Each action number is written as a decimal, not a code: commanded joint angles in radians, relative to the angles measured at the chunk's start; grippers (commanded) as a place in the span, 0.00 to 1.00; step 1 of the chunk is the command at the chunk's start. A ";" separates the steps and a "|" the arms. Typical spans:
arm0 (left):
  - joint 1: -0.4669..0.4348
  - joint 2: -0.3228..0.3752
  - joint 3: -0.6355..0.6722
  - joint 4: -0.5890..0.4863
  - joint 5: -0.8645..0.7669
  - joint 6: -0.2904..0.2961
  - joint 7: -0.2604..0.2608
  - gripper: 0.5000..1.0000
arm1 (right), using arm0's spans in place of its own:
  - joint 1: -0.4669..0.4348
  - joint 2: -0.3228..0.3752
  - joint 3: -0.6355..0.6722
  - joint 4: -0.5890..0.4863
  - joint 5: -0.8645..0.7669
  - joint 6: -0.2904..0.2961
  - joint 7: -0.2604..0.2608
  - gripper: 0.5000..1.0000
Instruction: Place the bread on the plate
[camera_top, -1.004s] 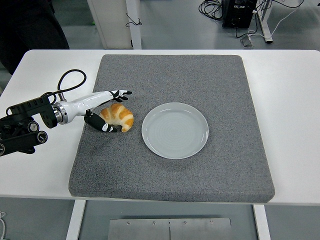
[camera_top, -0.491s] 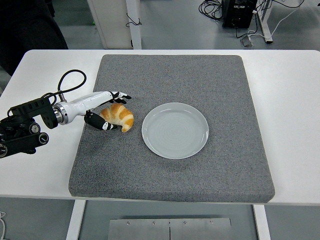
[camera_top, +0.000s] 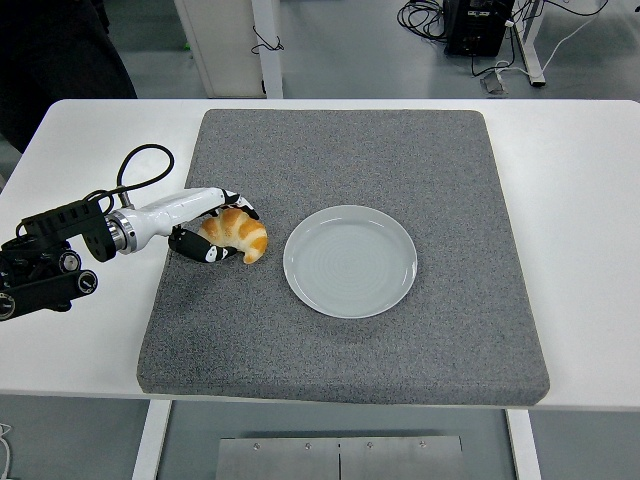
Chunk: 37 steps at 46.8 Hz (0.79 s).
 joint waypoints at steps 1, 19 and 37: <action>-0.009 0.006 -0.005 0.000 -0.003 -0.001 -0.001 0.08 | 0.000 0.000 0.000 0.000 0.000 0.000 0.000 1.00; -0.143 0.101 -0.053 -0.023 -0.023 -0.075 0.000 0.05 | 0.000 0.000 0.000 0.000 0.000 0.000 0.000 1.00; -0.268 0.205 -0.114 -0.023 -0.023 -0.179 0.000 0.06 | 0.000 0.000 0.000 0.000 0.000 0.000 0.000 1.00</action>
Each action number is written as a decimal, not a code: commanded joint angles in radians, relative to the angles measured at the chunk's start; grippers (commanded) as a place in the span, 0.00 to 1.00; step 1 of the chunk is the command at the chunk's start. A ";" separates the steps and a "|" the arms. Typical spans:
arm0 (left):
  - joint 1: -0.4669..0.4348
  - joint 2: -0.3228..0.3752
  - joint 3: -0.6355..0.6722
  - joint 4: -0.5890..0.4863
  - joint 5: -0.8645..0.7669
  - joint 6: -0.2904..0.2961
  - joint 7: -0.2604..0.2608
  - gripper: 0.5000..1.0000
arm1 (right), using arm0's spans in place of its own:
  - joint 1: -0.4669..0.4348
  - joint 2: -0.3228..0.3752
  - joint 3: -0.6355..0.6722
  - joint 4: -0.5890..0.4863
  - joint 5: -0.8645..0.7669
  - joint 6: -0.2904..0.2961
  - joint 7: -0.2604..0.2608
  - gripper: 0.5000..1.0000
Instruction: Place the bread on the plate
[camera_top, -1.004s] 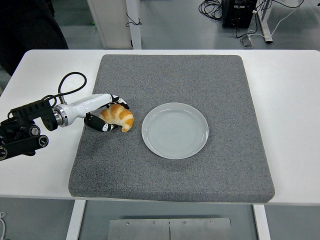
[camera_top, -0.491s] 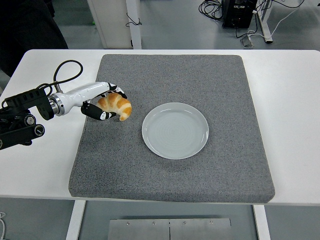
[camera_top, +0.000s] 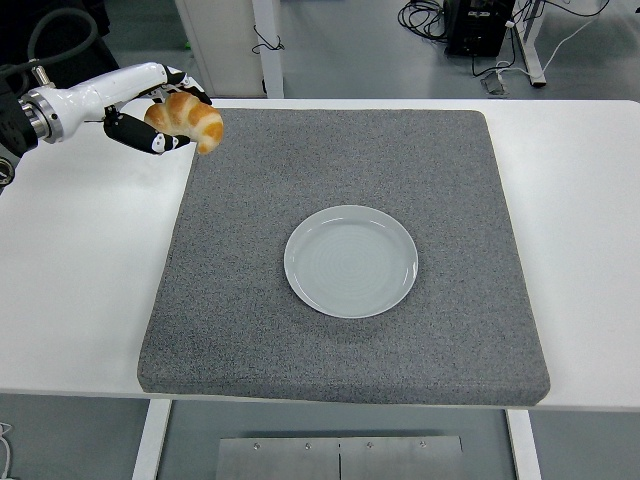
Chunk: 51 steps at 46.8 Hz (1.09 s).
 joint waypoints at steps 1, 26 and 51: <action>-0.025 0.007 -0.010 0.000 0.000 -0.017 0.001 0.06 | 0.000 0.000 0.000 0.000 0.000 0.000 0.000 1.00; -0.050 -0.219 -0.010 0.003 0.020 -0.023 0.056 0.05 | 0.000 0.000 0.000 0.000 0.000 0.000 0.000 1.00; -0.045 -0.386 -0.024 0.005 0.095 -0.006 0.063 0.05 | 0.000 0.000 0.000 0.000 0.000 0.000 0.000 1.00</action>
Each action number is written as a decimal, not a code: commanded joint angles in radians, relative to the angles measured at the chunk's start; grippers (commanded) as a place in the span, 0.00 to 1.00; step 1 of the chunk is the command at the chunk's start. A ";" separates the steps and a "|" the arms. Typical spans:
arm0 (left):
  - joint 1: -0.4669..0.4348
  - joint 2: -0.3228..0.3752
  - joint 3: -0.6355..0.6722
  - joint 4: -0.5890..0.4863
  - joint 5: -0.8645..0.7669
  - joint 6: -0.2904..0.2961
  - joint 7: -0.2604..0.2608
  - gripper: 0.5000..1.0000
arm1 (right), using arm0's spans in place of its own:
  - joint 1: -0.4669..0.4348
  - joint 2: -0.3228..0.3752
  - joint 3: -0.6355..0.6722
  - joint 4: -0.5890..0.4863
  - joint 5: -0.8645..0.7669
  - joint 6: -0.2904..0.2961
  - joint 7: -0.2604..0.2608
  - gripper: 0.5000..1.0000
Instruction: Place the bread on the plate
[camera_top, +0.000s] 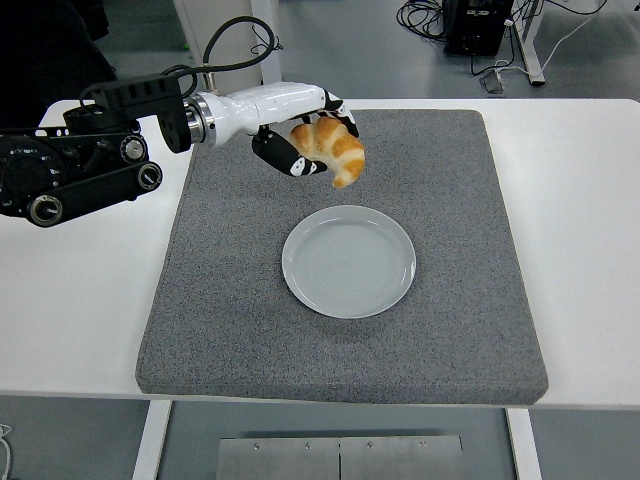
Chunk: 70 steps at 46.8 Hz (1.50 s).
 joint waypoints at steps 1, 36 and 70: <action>0.007 -0.022 -0.012 0.000 0.000 0.002 0.001 0.05 | 0.000 0.000 0.000 0.000 0.000 0.000 0.000 1.00; 0.114 -0.117 -0.048 0.009 0.060 0.022 0.013 0.05 | 0.000 0.000 0.000 0.000 0.000 -0.001 0.000 1.00; 0.188 -0.129 0.011 0.017 0.115 0.062 0.013 0.04 | 0.000 0.000 0.000 0.000 0.000 0.000 0.000 1.00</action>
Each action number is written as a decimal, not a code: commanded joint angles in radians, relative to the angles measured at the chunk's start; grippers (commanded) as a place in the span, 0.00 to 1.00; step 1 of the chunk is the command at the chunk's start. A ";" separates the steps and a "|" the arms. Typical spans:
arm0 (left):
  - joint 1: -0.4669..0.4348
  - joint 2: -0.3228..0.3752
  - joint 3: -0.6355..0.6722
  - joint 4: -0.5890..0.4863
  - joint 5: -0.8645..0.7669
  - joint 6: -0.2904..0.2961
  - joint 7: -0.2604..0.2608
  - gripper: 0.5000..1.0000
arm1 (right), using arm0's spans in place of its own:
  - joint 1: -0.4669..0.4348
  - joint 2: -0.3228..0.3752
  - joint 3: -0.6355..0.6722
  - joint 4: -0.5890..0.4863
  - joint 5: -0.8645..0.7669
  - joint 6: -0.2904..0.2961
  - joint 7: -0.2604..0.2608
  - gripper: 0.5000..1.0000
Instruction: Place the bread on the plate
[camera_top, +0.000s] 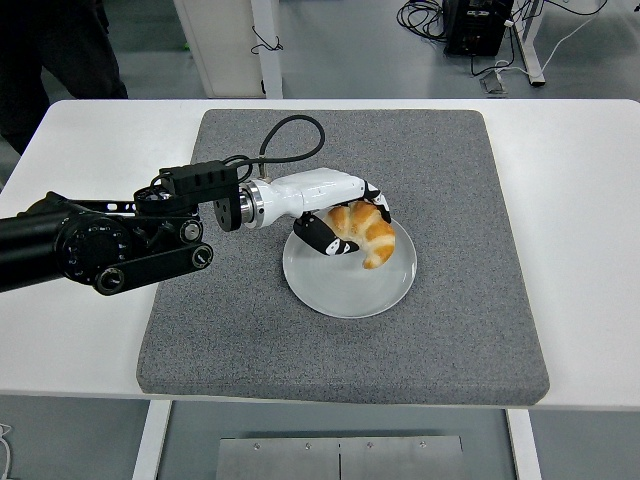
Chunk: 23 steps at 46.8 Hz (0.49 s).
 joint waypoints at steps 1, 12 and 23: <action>0.007 0.000 0.008 0.002 0.006 0.011 0.000 0.04 | 0.000 0.000 0.000 0.000 0.000 0.000 0.000 1.00; 0.019 0.000 0.023 0.002 0.006 0.025 0.000 0.04 | 0.000 0.000 0.000 0.000 0.000 0.000 0.000 1.00; 0.035 0.000 0.023 0.005 0.012 0.025 0.000 0.04 | 0.000 0.000 0.000 0.000 0.000 -0.001 0.000 1.00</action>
